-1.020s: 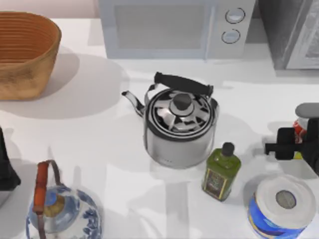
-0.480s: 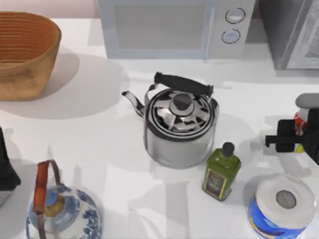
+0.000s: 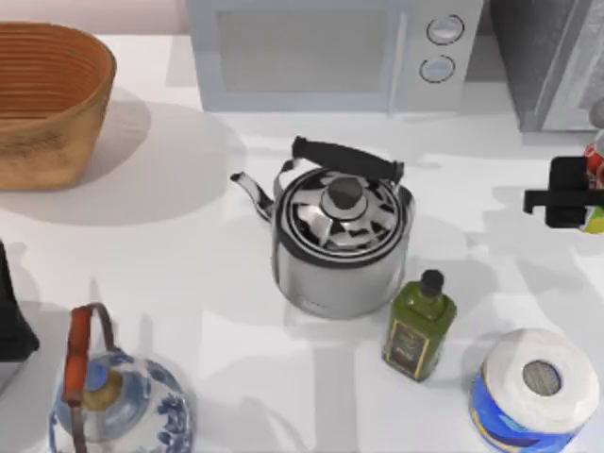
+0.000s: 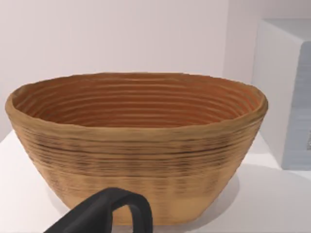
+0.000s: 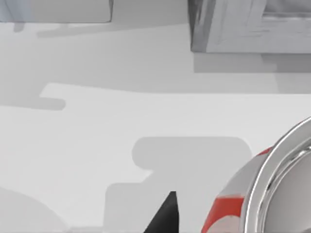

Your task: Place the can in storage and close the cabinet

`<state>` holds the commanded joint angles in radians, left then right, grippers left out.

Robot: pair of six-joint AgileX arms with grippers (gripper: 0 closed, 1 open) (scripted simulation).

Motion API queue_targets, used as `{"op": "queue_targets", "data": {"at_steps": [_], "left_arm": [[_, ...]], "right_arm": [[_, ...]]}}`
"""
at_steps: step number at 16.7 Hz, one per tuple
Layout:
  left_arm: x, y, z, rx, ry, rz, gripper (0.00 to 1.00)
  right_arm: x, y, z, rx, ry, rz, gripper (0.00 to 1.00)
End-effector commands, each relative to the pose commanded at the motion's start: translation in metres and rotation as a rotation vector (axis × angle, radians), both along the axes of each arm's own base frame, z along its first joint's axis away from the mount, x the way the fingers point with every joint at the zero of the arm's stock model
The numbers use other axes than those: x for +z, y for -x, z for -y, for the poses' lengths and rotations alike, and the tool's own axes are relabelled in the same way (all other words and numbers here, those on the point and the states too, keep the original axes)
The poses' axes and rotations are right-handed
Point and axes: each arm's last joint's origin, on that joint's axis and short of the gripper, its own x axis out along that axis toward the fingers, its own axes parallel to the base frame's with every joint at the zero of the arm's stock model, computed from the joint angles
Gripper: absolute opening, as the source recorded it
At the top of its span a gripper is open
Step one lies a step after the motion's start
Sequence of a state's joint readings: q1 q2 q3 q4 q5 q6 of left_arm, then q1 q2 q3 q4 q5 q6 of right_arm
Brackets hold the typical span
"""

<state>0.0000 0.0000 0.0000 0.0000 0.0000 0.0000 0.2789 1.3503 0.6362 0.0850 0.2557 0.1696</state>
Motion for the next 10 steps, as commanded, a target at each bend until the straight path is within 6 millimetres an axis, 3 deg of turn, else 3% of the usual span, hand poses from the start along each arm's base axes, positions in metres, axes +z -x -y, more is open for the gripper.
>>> {"op": "queue_targets", "data": {"at_steps": [5,10], "left_arm": [[0.000,0.000,0.000,0.000,0.000,0.000,1.00],[0.000,0.000,0.000,0.000,0.000,0.000,1.00]], "right_arm": [[0.041,0.013,0.003,0.006,-0.012,0.007,0.00],[0.043,0.014,0.003,0.006,-0.015,0.005,0.00]]}}
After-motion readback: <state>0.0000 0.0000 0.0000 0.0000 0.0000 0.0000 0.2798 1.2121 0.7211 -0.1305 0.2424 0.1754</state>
